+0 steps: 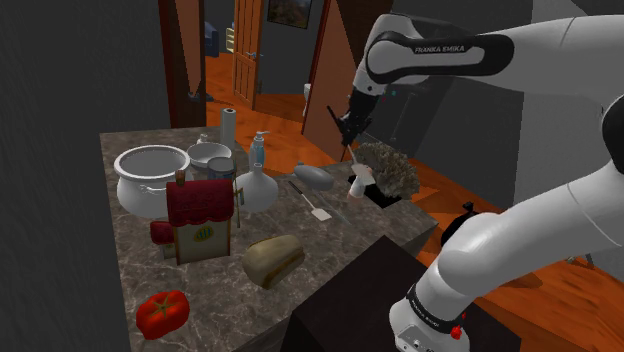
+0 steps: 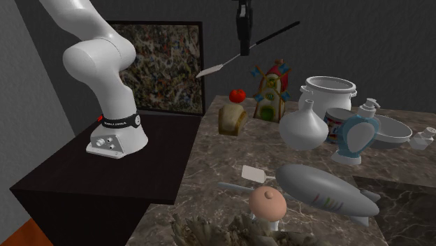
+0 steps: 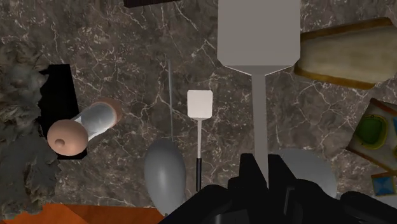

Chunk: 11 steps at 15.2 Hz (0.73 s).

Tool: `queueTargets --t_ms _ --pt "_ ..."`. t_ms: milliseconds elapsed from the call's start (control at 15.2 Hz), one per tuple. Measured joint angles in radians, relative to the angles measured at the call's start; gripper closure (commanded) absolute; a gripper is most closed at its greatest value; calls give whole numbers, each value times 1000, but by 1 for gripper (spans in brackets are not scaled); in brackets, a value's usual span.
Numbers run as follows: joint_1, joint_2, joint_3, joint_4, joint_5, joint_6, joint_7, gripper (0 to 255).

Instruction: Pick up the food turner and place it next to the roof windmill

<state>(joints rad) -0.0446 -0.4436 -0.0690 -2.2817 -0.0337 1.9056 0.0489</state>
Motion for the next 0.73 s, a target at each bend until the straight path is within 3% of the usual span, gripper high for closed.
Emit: queueTargets --t_ms 726 --pt "93 51 181 26 58 24 244 255"
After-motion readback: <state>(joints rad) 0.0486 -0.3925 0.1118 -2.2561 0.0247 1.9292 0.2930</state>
